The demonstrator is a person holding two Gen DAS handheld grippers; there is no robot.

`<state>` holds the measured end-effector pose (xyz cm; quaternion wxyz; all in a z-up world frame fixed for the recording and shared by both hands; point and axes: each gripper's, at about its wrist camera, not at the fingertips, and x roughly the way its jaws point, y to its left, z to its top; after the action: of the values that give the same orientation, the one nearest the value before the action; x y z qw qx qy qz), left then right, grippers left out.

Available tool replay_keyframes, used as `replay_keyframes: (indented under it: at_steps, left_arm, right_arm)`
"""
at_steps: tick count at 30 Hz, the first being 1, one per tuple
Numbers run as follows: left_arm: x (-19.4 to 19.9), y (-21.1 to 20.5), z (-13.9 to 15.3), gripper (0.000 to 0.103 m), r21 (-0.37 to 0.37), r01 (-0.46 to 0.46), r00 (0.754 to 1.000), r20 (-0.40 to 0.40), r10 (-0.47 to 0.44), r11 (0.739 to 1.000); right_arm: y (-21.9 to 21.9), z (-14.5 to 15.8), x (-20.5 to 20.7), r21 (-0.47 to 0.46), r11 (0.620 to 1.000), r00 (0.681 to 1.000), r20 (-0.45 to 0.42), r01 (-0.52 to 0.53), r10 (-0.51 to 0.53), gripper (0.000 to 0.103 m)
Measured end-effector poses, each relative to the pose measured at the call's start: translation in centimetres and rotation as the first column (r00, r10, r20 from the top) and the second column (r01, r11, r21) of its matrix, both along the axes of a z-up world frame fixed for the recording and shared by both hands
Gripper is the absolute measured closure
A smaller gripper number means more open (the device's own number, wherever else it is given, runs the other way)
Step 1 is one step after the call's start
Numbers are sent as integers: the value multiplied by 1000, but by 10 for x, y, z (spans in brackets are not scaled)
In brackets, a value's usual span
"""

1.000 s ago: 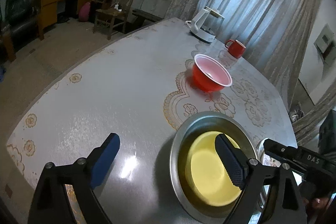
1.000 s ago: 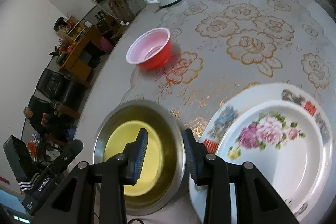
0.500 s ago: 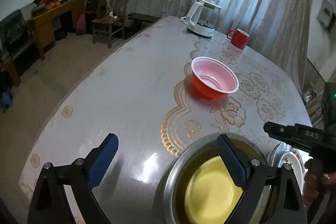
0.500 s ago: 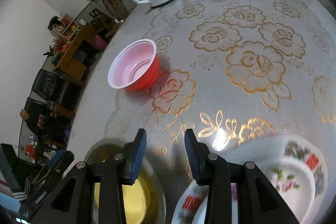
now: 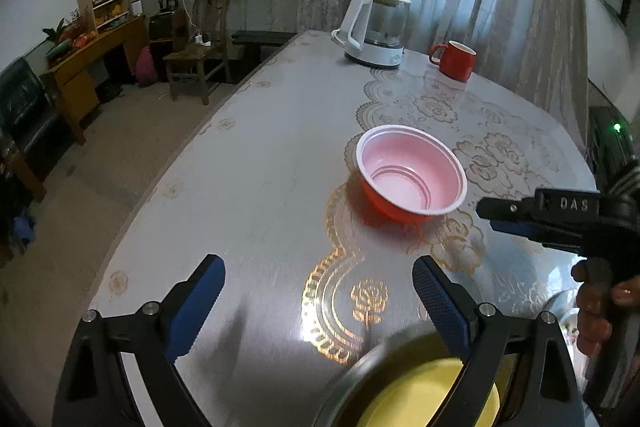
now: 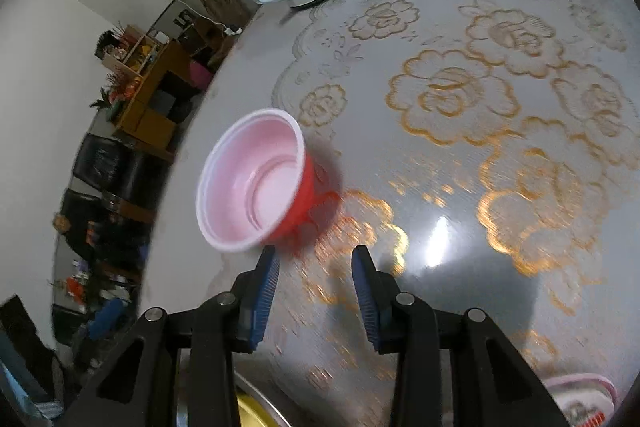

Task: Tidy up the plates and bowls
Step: 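Move both grippers to the rim of the red-and-pink bowl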

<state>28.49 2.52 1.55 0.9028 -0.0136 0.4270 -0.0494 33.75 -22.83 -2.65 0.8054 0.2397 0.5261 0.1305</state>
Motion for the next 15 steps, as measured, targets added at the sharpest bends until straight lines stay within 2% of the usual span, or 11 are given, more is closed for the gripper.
replay_keyframes:
  at_steps: [6, 15]
  left_arm:
    - [25, -13, 1, 8, 52, 18, 1000, -2, -18, 998]
    - [49, -30, -7, 8, 82, 40, 999, -19, -38, 996]
  right_arm:
    - [8, -1, 24, -2, 1000, 1000, 4, -2, 2, 66]
    - [12, -18, 41, -28, 1000, 1000, -14, 3, -3, 66]
